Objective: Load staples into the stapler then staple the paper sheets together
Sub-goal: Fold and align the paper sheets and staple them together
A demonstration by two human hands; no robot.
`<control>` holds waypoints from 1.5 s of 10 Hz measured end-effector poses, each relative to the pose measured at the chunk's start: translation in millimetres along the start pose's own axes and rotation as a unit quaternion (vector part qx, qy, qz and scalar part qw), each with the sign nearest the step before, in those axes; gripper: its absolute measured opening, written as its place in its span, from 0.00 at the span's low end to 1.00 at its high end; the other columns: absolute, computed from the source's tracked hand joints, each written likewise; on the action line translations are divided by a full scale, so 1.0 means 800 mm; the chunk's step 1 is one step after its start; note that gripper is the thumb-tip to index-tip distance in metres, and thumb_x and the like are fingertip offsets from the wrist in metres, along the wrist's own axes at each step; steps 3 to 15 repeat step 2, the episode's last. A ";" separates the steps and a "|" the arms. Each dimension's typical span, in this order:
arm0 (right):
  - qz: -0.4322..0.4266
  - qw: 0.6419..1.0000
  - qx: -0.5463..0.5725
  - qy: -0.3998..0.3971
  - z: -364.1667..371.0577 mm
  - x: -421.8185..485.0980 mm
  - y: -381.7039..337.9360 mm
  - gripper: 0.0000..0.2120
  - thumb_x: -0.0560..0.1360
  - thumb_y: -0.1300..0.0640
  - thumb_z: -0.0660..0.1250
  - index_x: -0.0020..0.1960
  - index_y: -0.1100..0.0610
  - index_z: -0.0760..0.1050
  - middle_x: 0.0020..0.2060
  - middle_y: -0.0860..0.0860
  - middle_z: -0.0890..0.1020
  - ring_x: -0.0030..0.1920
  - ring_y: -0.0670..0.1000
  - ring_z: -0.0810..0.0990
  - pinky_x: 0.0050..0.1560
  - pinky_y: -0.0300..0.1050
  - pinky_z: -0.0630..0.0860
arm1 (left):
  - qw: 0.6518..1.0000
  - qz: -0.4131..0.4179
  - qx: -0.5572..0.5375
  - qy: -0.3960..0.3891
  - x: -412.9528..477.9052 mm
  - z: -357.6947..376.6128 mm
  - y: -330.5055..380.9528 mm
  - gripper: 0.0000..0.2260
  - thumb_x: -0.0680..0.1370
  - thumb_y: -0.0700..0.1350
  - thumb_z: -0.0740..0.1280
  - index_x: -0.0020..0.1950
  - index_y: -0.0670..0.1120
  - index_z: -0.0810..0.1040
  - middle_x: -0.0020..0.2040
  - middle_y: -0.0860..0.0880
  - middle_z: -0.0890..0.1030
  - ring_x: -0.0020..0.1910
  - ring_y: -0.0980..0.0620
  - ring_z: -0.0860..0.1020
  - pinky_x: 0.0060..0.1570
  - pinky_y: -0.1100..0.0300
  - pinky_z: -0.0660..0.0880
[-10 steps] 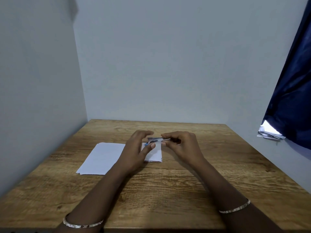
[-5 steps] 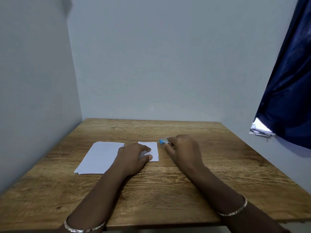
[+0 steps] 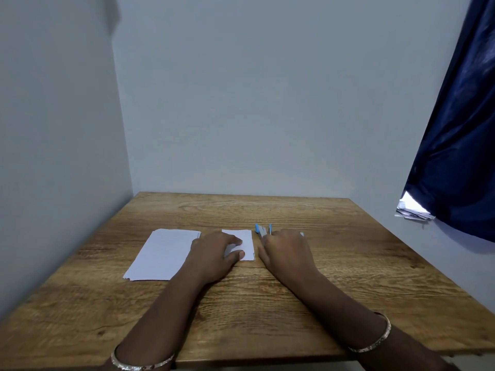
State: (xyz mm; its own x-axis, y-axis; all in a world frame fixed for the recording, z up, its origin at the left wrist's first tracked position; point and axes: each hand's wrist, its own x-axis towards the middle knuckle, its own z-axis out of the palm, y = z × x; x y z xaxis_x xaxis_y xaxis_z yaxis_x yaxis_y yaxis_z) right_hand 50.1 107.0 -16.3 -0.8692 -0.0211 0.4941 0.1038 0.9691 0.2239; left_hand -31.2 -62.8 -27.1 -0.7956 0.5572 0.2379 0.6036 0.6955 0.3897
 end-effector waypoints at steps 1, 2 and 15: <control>0.024 0.999 0.023 0.023 -0.003 -0.004 0.001 0.15 0.80 0.48 0.62 0.42 0.55 0.81 0.36 0.51 0.85 0.37 0.53 0.81 0.38 0.45 0.63 | 1.000 -0.002 -0.021 0.007 -0.004 -0.001 0.000 0.17 0.80 0.58 0.64 0.67 0.57 0.78 0.70 0.56 0.77 0.72 0.53 0.71 0.70 0.47 0.65; 0.081 0.991 0.075 0.074 -0.009 -0.011 0.012 0.16 0.80 0.46 0.64 0.39 0.54 0.80 0.32 0.51 0.83 0.33 0.53 0.81 0.35 0.44 0.63 | 0.998 -0.002 -0.035 0.043 -0.008 -0.006 0.007 0.15 0.81 0.57 0.64 0.66 0.56 0.79 0.69 0.55 0.79 0.70 0.52 0.72 0.69 0.46 0.68; 0.081 0.991 0.075 0.074 -0.009 -0.011 0.012 0.16 0.80 0.46 0.64 0.39 0.54 0.80 0.32 0.51 0.83 0.33 0.53 0.81 0.35 0.44 0.63 | 0.998 -0.002 -0.035 0.043 -0.008 -0.006 0.007 0.15 0.81 0.57 0.64 0.66 0.56 0.79 0.69 0.55 0.79 0.70 0.52 0.72 0.69 0.46 0.68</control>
